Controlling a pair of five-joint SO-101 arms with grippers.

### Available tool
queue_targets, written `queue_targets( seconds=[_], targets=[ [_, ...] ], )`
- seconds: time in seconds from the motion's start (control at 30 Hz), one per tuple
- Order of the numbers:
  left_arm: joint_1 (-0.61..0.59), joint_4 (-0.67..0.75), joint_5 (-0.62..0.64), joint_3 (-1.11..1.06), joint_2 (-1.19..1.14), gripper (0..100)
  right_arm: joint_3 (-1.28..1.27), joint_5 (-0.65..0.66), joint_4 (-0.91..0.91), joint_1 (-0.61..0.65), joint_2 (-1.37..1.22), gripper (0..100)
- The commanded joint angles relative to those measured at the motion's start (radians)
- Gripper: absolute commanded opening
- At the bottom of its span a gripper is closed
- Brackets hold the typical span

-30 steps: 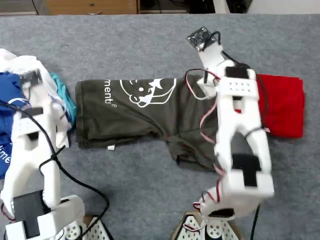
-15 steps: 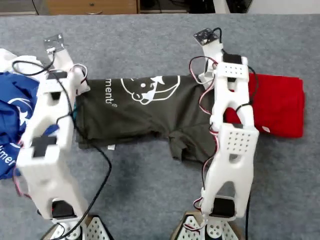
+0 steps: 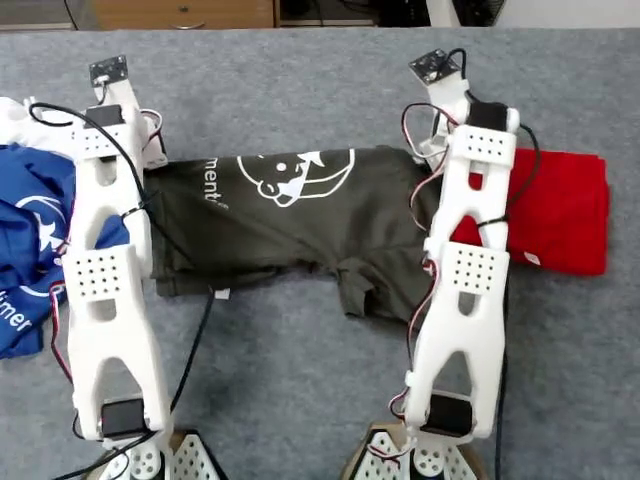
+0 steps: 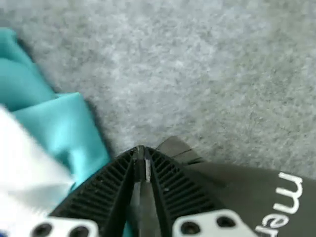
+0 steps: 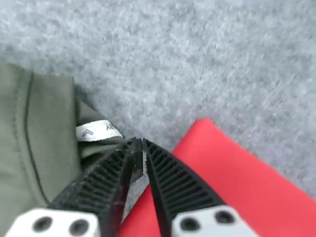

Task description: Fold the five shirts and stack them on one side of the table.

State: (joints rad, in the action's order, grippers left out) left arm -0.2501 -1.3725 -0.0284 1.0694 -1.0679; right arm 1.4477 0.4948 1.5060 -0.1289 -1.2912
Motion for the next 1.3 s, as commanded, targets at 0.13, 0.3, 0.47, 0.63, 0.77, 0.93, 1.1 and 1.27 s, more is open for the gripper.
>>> queue_targets(
  seconds=[0.13,0.3,0.47,0.63,0.77,0.93,1.1,1.27],
  targets=[
    [0.057,-0.325,-0.012,0.542,0.022,2,0.217,0.000,0.104,0.024,0.024,1.2],
    [0.091,-0.391,-0.006,0.560,0.061,2,0.219,-0.044,0.121,0.025,0.059,1.2],
    [0.112,-0.393,-0.011,0.354,0.176,2,0.219,-0.041,0.141,0.021,0.088,1.2],
    [0.144,-0.391,-0.020,-0.103,0.446,2,0.219,-0.040,0.193,0.035,0.151,0.2],
    [0.163,-0.311,-0.018,-0.559,0.714,2,0.219,-0.040,0.233,0.050,0.188,0.2],
    [0.147,0.015,-0.020,-1.086,0.967,2,0.219,-0.011,0.256,0.056,0.196,0.2],
    [0.229,0.238,-0.020,-1.442,1.044,2,0.214,0.003,0.262,0.051,0.193,0.2],
    [0.138,0.371,0.063,-1.548,0.947,2,0.217,-0.009,0.281,0.059,0.093,0.2]
  ],
)
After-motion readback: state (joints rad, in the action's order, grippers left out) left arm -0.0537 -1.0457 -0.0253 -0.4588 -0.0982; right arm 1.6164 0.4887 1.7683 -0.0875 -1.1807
